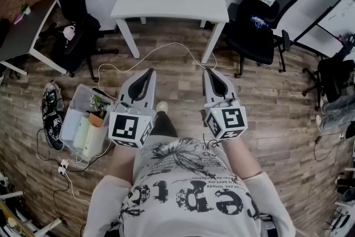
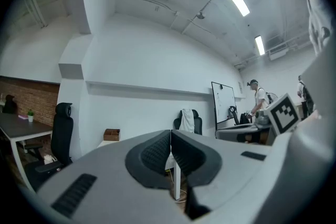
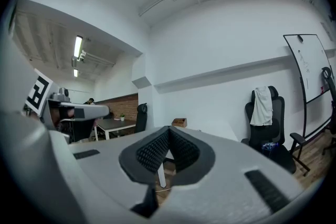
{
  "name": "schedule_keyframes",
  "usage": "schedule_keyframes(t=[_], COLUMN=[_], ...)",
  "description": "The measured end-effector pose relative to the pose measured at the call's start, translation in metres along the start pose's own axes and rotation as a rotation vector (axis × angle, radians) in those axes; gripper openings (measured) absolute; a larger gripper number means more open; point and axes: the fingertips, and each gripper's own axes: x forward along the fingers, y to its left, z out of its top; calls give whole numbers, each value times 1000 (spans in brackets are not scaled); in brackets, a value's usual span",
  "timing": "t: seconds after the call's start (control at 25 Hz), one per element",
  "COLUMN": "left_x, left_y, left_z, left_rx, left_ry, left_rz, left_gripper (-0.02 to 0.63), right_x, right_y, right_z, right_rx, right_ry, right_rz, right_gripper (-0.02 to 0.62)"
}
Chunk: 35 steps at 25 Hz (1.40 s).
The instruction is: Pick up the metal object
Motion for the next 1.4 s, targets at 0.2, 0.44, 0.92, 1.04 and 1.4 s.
schedule_keyframes(t=[0.2,0.44,0.92,1.04,1.4], left_x=[31,108,265,288,354], left_y=[43,110,259,282,326], left_z=[-17,-34,-33,-41,-74], left_rx=[-21,-49,-40,-52,-85], left_ry=[5,30,37,55,104], left_rz=[31,0,-91,-96,-74], left_gripper=[11,12,12,12,11], right_x=[49,146,359,392,472], right_y=[-7,-26,-64,-70,-105], right_z=[-14,-18,0,-4,-23], right_rx=[7,-5,-1,10,17], right_ry=[24,50,80,101,146], right_rz=[-2,-31,-101,-112,-100], right_gripper=[-9,-9,-9,-9,-9])
